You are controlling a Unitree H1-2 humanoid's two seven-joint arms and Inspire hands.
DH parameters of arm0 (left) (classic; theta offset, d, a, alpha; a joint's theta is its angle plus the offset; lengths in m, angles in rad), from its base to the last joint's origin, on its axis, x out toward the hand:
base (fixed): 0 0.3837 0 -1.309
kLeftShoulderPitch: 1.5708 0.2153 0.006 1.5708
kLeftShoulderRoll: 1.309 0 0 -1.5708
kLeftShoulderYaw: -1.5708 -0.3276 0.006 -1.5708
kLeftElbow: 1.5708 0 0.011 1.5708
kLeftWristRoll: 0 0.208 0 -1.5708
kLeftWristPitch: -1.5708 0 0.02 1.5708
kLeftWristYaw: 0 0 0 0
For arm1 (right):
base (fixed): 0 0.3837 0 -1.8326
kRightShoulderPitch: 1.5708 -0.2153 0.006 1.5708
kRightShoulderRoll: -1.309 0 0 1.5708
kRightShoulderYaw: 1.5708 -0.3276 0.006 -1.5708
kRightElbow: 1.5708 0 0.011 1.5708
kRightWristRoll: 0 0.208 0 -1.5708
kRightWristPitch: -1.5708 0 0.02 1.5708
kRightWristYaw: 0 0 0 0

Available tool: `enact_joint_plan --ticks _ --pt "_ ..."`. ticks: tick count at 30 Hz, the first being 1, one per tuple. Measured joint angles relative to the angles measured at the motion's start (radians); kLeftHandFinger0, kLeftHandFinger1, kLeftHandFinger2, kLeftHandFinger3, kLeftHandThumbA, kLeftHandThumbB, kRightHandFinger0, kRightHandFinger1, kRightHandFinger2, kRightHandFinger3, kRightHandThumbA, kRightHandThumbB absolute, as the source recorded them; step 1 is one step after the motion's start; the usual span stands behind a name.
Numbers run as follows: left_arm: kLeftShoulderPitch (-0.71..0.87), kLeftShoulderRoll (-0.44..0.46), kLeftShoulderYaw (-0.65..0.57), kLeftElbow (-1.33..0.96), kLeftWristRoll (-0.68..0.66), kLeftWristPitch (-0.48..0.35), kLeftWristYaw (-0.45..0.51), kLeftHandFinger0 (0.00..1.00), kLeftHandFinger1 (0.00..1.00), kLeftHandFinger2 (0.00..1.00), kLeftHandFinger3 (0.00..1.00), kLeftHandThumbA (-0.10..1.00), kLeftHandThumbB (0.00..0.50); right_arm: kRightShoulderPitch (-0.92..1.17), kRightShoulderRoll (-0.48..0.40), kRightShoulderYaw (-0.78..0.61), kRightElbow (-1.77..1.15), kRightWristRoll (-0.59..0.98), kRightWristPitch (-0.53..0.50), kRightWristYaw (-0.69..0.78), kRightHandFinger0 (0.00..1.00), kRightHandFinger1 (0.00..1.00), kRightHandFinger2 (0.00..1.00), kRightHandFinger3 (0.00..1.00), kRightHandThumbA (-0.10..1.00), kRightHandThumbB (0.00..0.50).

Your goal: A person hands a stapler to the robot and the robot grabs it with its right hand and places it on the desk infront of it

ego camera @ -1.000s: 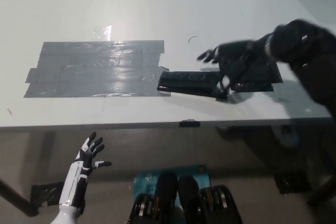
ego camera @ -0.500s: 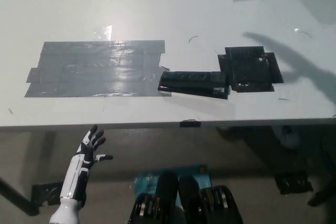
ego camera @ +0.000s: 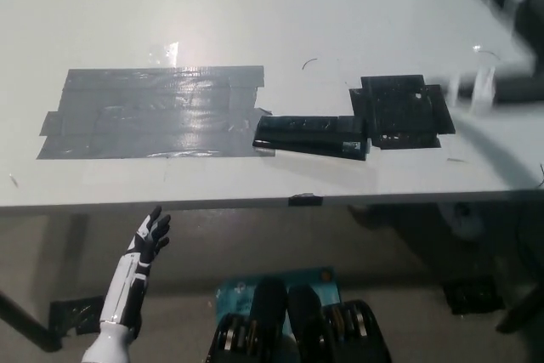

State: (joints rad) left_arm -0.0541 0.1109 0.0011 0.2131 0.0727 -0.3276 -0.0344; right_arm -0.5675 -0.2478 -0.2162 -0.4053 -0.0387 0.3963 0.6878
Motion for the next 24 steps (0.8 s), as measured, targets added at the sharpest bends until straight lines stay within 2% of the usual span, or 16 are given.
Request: enact_joint_plan --ticks 1,4,5,6,8,11,14,16,20,24 --pt "0.003 0.005 -0.005 0.001 -0.003 0.001 -0.011 1.0 1.0 1.0 1.0 1.0 0.5 0.095 0.048 0.001 -0.053 0.009 -0.001 -0.008 1.0 1.0 1.0 1.0 1.0 0.425" --pt "0.011 0.011 -0.014 0.001 -0.01 0.002 -0.026 1.0 1.0 1.0 1.0 1.0 0.5 0.237 0.119 0.006 -0.11 0.018 -0.005 -0.021 1.0 1.0 1.0 1.0 1.0 0.378" --pt "0.024 0.016 -0.02 0.001 -0.018 0.002 -0.037 1.0 1.0 1.0 1.0 1.0 0.5 0.351 0.177 0.013 -0.127 0.025 -0.016 -0.03 1.0 1.0 1.0 1.0 1.0 0.354" --pt "0.024 0.016 -0.02 0.001 -0.018 0.002 -0.037 1.0 1.0 1.0 1.0 1.0 0.5 0.351 0.177 0.013 -0.127 0.025 -0.016 -0.03 1.0 1.0 1.0 1.0 1.0 0.348" --pt "0.056 0.024 -0.038 0.001 -0.031 0.002 -0.06 1.0 1.0 1.0 1.0 1.0 0.5 0.547 0.275 0.028 -0.12 0.032 -0.058 -0.056 1.0 1.0 1.0 1.0 1.0 0.311" --pt "0.094 0.028 -0.049 -0.003 -0.046 0.002 -0.075 1.0 1.0 1.0 1.0 1.0 0.5 0.673 0.344 0.044 -0.065 0.033 -0.103 -0.083 1.0 1.0 1.0 1.0 1.0 0.282" --pt "0.125 0.027 -0.054 -0.006 -0.059 0.002 -0.088 1.0 1.0 1.0 1.0 1.0 0.5 0.744 0.383 0.051 0.017 0.033 -0.148 -0.104 1.0 1.0 1.0 1.0 1.0 0.287" --pt "0.139 0.028 -0.054 -0.009 -0.064 0.003 -0.093 1.0 1.0 1.0 1.0 1.0 0.5 0.76 0.389 0.053 0.075 0.033 -0.173 -0.116 1.0 1.0 1.0 1.0 1.0 0.313" --pt "0.156 0.029 -0.053 -0.022 -0.08 0.003 -0.107 1.0 1.0 1.0 1.0 1.0 0.5 0.766 0.387 0.056 0.185 0.032 -0.232 -0.148 1.0 1.0 1.0 1.0 1.0 0.274" --pt "0.162 0.029 -0.05 -0.044 -0.094 0.003 -0.111 1.0 1.0 1.0 1.0 1.0 0.5 0.765 0.382 0.071 0.239 0.032 -0.285 -0.175 1.0 1.0 1.0 1.0 1.0 0.325"
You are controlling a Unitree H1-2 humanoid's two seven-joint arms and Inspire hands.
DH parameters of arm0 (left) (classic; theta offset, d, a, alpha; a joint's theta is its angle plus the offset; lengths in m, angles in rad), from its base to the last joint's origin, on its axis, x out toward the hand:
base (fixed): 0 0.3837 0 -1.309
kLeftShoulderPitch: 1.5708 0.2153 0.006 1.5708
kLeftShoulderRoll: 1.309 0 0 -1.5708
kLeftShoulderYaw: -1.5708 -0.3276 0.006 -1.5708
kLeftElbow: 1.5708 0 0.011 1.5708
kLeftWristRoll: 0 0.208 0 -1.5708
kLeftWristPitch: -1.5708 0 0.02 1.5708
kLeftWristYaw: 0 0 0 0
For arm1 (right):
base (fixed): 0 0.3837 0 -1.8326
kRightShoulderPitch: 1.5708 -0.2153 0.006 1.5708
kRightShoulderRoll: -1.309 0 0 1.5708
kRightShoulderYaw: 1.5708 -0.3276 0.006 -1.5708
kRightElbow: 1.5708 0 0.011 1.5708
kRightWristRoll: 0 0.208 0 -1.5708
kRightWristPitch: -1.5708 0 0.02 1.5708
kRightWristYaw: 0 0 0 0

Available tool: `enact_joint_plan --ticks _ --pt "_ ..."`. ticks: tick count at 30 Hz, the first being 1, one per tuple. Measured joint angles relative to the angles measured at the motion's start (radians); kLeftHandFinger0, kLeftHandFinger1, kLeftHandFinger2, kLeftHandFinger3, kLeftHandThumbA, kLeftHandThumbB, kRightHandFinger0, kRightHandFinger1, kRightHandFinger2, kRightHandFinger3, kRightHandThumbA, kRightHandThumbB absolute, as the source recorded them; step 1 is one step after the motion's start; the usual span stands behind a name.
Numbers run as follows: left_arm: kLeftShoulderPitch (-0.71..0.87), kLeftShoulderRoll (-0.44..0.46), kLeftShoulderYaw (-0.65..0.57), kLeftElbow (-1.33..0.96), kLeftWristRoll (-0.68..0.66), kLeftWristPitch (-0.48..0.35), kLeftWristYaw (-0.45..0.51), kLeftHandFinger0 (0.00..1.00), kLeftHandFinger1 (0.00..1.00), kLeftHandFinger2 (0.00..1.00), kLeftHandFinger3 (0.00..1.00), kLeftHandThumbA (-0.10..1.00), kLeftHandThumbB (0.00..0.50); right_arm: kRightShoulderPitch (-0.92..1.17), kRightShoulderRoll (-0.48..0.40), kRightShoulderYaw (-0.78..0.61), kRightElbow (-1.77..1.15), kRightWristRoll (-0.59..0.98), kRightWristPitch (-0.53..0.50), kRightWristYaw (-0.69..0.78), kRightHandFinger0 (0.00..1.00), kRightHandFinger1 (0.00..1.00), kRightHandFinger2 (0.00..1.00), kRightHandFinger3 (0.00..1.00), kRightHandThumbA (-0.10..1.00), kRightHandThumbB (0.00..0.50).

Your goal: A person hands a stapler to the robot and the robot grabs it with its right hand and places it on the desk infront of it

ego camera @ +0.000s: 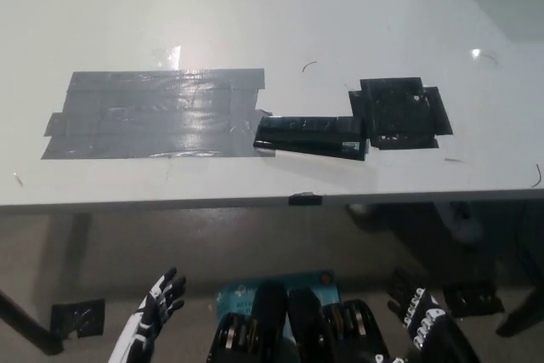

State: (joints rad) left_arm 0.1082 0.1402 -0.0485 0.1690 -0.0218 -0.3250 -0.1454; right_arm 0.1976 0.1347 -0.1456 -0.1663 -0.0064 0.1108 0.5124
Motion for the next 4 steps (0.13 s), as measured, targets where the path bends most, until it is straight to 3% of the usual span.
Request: enact_joint_plan --ticks 4 --pt "-0.001 0.002 0.007 -0.008 -0.011 0.0 0.0 1.0 1.0 1.0 1.0 1.0 0.5 0.0 -0.013 0.023 0.036 0.0 -0.061 -0.03 1.0 1.0 1.0 1.0 1.0 0.354"
